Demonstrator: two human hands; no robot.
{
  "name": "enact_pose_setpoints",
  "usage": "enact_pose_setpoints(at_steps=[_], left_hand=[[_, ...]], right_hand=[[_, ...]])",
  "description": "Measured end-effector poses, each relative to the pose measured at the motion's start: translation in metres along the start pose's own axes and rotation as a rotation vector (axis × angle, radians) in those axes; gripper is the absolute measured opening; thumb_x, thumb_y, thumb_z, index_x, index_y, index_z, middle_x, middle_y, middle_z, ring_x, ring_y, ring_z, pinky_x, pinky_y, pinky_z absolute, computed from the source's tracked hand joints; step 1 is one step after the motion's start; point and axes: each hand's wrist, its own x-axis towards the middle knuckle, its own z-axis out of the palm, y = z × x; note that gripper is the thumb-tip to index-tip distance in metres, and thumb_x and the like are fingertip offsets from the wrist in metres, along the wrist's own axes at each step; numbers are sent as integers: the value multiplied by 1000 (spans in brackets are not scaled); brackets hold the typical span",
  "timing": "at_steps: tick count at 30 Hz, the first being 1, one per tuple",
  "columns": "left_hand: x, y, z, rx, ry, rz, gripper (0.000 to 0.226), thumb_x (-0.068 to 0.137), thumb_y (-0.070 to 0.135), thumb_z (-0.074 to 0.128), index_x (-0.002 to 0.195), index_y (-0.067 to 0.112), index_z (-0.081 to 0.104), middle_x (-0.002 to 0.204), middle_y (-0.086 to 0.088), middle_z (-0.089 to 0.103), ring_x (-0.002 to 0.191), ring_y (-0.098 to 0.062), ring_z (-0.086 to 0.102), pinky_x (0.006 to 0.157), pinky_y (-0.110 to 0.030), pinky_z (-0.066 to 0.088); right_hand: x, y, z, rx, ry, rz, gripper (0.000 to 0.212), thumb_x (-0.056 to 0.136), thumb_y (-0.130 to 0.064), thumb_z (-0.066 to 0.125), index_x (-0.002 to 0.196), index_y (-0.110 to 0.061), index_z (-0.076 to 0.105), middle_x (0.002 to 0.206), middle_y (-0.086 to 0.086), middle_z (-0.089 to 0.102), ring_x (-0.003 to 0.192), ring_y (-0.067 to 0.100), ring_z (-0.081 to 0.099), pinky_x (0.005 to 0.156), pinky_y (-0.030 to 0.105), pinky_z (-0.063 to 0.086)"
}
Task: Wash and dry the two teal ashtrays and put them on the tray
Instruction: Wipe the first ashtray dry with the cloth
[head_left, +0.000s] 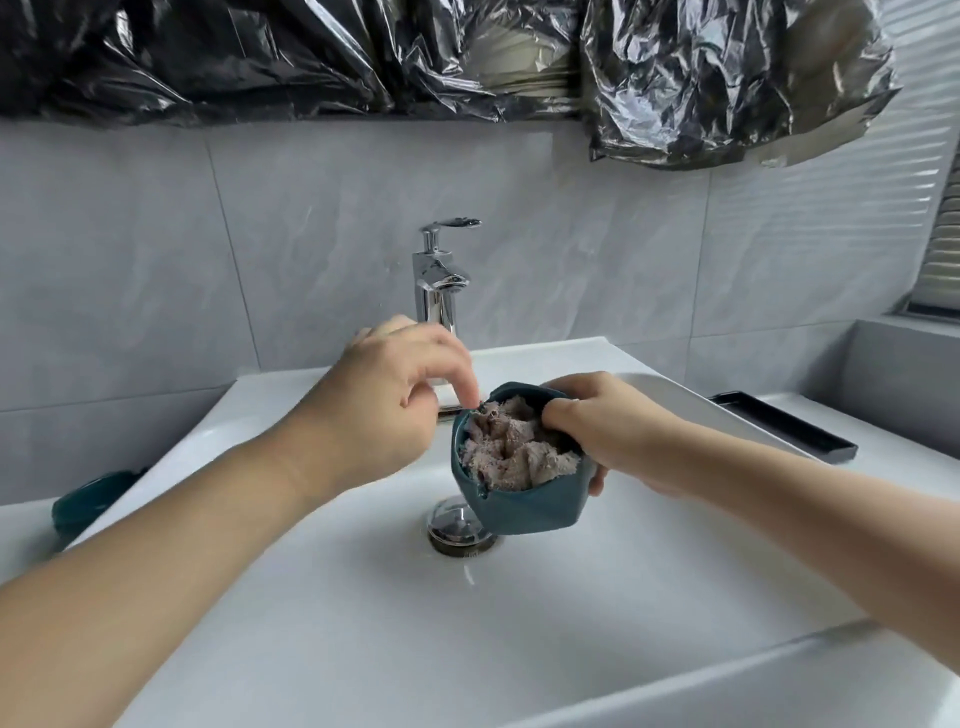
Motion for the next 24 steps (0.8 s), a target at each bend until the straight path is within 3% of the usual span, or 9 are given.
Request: enact_pose_setpoints(at_steps=[3,6,10,14,16,19,22,24], left_hand=[[-4,6,0,53,-242,119,63,59,-4,32,92,23,77,109,17,70,104,1,56,108,-28,29],[-11,9,7,267,-470,52,69,68,11,30,119,41,64,135,29,48,117,16,34,116,-28,5],[-16,13,17,428,-554,103,43,87,29,48,126,44,49,136,23,33,111,-2,30,103,-25,10],[-17,18,28,467,-509,79,39,92,35,55,130,38,44,127,11,31,108,-10,30,104,-24,15],[-16,20,33,446,-493,48,35,93,27,55,127,32,49,124,8,37,113,-12,35,107,-27,18],[-16,26,40,347,-454,-44,23,89,19,59,109,28,59,112,6,47,107,-17,43,100,-27,26],[-16,32,44,142,-399,-176,17,76,12,66,74,27,58,89,3,54,90,-21,52,81,-31,46],[-16,35,46,49,-382,-269,24,70,9,67,63,29,54,77,-1,55,75,-20,54,64,-31,47]], right_hand=[[-1,-3,0,-9,-7,-17,31,77,-20,47,94,-23,72,76,10,73,60,41,68,47,32,50],[-2,-4,-1,7,4,-19,28,77,-22,48,91,-18,72,76,13,72,62,42,68,48,33,51],[-6,-6,0,-52,42,-38,26,78,-21,47,88,-17,71,80,17,72,61,45,66,49,39,49],[-4,-10,-2,-50,117,-54,27,72,-25,46,83,-17,70,79,18,72,61,46,66,45,50,51],[-5,-11,-1,-66,123,-55,27,74,-24,46,83,-16,70,78,19,72,58,45,65,45,53,52],[-9,-12,-1,-95,135,-42,27,81,-20,47,88,-14,72,78,18,72,42,31,58,45,41,52],[-12,-12,-1,-118,129,-17,24,82,-19,46,83,-9,68,69,18,69,39,27,54,41,29,43],[-12,-9,0,-134,118,-5,23,82,-19,46,80,-6,65,63,13,63,38,27,55,39,24,39]])
